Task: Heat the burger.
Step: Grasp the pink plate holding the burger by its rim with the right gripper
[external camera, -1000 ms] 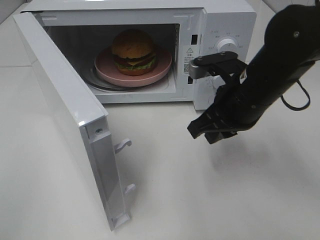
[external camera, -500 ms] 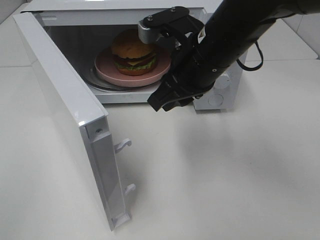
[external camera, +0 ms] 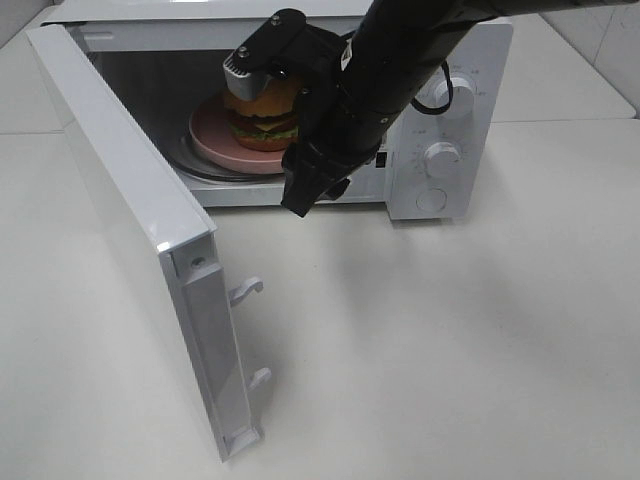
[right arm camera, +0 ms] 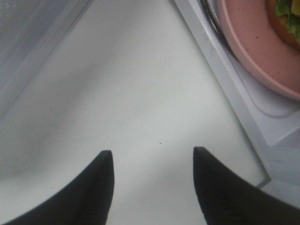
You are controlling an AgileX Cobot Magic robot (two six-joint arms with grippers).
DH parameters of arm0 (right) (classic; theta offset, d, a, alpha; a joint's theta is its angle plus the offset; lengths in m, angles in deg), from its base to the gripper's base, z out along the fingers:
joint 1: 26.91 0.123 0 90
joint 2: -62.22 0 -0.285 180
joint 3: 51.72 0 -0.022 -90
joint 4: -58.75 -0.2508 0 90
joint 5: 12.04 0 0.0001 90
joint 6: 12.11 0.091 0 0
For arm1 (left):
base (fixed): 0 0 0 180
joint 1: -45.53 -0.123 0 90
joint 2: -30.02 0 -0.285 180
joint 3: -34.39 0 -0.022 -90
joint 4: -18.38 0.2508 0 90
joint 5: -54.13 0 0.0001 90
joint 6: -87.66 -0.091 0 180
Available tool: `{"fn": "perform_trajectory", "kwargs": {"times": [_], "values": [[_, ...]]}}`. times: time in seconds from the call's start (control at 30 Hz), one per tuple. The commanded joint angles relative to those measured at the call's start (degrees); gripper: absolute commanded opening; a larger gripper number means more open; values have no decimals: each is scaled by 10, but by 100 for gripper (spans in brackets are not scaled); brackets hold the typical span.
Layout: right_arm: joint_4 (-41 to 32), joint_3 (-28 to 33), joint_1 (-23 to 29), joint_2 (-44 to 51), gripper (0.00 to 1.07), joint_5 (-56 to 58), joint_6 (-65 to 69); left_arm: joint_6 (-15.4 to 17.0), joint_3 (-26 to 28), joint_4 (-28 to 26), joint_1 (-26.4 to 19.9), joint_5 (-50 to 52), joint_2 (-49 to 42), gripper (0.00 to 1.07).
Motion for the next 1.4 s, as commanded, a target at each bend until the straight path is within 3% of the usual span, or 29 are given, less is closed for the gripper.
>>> {"fn": "perform_trajectory", "kwargs": {"times": [0.03,0.2,0.3,0.37,0.47,0.97,1.4], "values": [[15,-14,9,-7,57,1,-32,2,-1,-2,-2,10,-11,0],[178,-16,56,-8,65,-33,-37,2,-1,-2,-2,10,-11,0],[203,-16,64,-8,65,-35,-35,2,-1,-2,-2,10,-11,0],[289,-17,84,-15,65,-52,-15,2,-1,-2,-2,10,-11,0],[325,-17,88,-24,65,-62,3,2,-1,-2,-2,10,-11,0],[367,-29,88,-78,65,-105,11,2,-1,-2,-2,10,-11,0],[368,-119,88,-145,65,-85,53,2,-1,-2,-2,10,-11,0]]}}
